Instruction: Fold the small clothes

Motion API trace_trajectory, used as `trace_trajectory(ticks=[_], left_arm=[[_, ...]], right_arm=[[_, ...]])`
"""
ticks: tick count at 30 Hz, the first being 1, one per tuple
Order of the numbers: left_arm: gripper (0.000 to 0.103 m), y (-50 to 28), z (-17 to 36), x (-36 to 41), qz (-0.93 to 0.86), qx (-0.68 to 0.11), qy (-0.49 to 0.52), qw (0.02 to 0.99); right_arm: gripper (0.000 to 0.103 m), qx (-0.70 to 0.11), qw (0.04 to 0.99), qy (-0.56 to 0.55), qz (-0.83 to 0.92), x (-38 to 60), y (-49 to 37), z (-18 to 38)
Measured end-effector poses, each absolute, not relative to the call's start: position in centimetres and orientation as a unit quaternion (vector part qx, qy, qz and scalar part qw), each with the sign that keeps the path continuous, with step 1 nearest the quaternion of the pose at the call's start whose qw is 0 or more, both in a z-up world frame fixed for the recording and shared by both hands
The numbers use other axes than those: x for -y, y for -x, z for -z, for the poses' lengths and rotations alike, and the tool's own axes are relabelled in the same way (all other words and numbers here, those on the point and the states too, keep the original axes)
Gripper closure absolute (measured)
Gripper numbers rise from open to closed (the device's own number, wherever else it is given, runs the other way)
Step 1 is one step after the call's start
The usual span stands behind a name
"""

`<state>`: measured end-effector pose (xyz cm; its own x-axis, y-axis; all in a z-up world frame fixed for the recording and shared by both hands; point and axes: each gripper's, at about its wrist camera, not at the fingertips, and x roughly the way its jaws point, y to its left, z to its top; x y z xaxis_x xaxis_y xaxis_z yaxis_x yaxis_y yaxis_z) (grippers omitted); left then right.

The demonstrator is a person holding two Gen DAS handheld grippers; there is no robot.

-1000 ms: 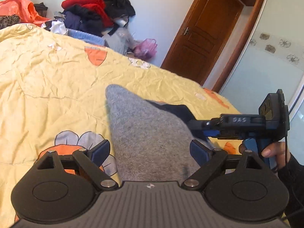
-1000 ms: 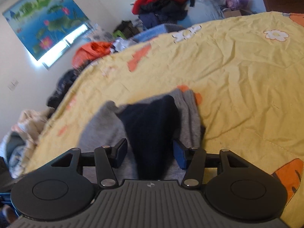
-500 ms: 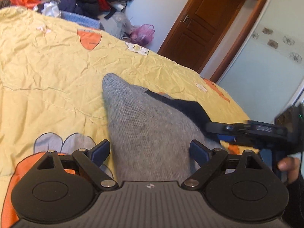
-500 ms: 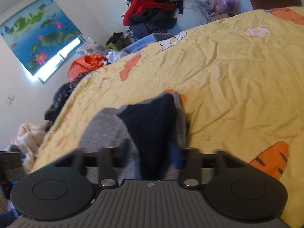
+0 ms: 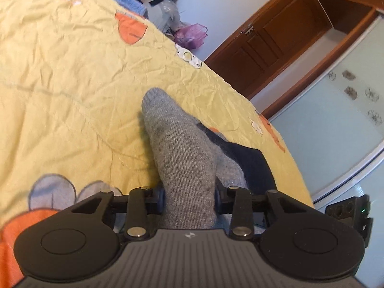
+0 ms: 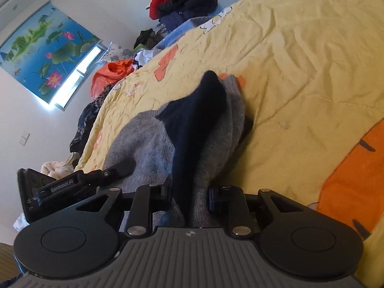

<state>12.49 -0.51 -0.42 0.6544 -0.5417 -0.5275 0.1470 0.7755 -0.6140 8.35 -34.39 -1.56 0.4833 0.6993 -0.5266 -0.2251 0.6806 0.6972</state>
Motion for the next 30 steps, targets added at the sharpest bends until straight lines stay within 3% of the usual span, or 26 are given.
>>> trace_trajectory(ticks=[7, 10, 12, 17, 18, 25, 26, 27, 28, 29, 30], left_arm=[[0.071, -13.2, -4.3, -2.6, 0.181, -0.313, 0.189, 0.913], [0.07, -14.6, -3.5, -4.4, 0.164, -0.341, 0.184, 0.907], [0.065, -14.9, -1.8, -4.9, 0.152, -0.373, 0.175, 0.898], [0.034, -11.3, -0.9, -7.8, 0.157, -0.355, 0.223, 0.894], [0.034, -10.2, -0.9, -8.1, 0.164, -0.352, 0.226, 0.893], [0.031, -5.3, 1.0, -8.4, 0.238, -0.385, 0.279, 0.847], [0.031, -4.7, 1.1, -8.2, 0.238, -0.379, 0.281, 0.849], [0.032, -4.3, 1.2, -8.0, 0.237, -0.374, 0.28, 0.852], [0.042, -4.2, 1.1, -7.8, 0.235, -0.374, 0.278, 0.853], [0.074, -4.2, 1.2, -7.6, 0.23, -0.383, 0.276, 0.851], [0.082, -4.2, 1.2, -7.3, 0.217, -0.397, 0.267, 0.851]], right_arm=[[0.072, -0.377, 0.81, -0.299, -0.335, 30.2, -8.2, -1.8], [0.072, -0.392, 0.811, -0.285, -0.328, 27.8, -10.0, -1.2], [0.065, -0.419, 0.81, -0.275, -0.303, 26.8, -11.3, 0.3], [0.045, -0.423, 0.799, -0.313, -0.292, 27.9, -9.5, 1.2], [0.039, -0.421, 0.8, -0.308, -0.295, 28.2, -8.6, 1.0], [0.04, -0.424, 0.79, -0.306, -0.319, 28.8, -2.9, 1.5], [0.041, -0.425, 0.788, -0.31, -0.32, 28.7, -2.7, 1.6], [0.051, -0.426, 0.787, -0.311, -0.319, 28.6, -2.5, 1.6], [0.059, -0.433, 0.786, -0.311, -0.313, 28.4, -2.6, 1.8], [0.076, -0.446, 0.782, -0.311, -0.307, 28.2, -2.8, 1.9], [0.076, -0.454, 0.779, -0.309, -0.303, 27.9, -3.0, 2.1]])
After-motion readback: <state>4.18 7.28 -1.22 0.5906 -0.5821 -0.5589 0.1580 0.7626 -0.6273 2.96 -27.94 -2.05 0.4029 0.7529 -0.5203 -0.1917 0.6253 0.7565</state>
